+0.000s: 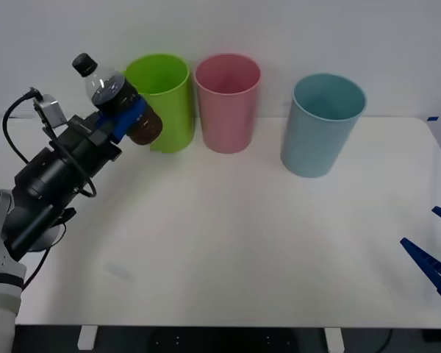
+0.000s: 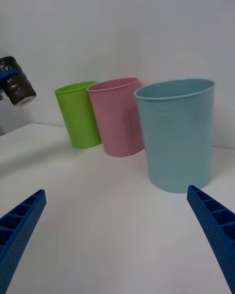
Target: Grasp the object on the table and drop it into the matching bin: aluminum can to the light blue bin, PET bottle to the pink bin.
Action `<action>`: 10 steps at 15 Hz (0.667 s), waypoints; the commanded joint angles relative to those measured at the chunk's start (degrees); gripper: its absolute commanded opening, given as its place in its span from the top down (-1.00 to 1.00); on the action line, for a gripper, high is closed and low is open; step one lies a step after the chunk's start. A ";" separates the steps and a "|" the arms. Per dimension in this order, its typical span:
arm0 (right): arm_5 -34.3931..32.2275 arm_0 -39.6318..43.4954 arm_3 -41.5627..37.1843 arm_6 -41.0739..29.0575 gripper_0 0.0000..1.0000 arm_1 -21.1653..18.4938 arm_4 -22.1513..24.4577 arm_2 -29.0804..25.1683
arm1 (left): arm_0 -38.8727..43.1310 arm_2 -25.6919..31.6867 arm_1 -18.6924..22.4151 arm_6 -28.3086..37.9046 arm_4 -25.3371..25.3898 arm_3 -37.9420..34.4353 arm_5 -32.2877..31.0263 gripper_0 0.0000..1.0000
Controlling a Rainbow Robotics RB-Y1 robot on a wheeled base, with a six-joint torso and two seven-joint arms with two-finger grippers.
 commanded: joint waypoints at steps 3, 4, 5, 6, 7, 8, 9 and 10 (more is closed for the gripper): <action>0.00 0.00 0.00 0.00 -1.00 0.00 0.00 0.00 | -0.35 0.38 0.21 5.43 -2.98 -7.44 7.16 1.00; 0.00 0.00 0.00 0.00 -1.00 0.00 0.00 0.00 | -1.23 0.21 0.12 5.78 -3.24 -7.70 8.66 1.00; 0.00 0.00 0.00 0.00 -1.00 0.00 0.00 0.00 | -2.02 0.21 0.21 6.13 -4.47 -7.70 9.45 1.00; 0.00 0.00 0.00 0.00 -1.00 0.00 0.00 0.00 | -2.98 0.21 0.21 6.57 -5.70 -7.70 10.24 1.00; 0.00 0.00 0.00 0.00 -1.00 0.00 0.00 0.00 | -4.21 -0.23 0.21 7.98 -7.46 -7.70 12.00 1.00; 0.00 0.00 0.00 0.00 -1.00 0.00 0.00 0.00 | -5.36 -0.76 0.12 10.08 -9.48 -7.70 13.41 1.00; 0.00 0.00 0.00 0.00 -1.00 0.00 0.00 0.00 | -6.41 -1.46 0.12 11.58 -10.71 -7.61 14.90 1.00; 0.00 0.00 0.00 0.00 -1.00 0.00 0.00 0.00 | -7.99 -2.96 0.12 12.19 -12.03 -7.00 17.18 1.00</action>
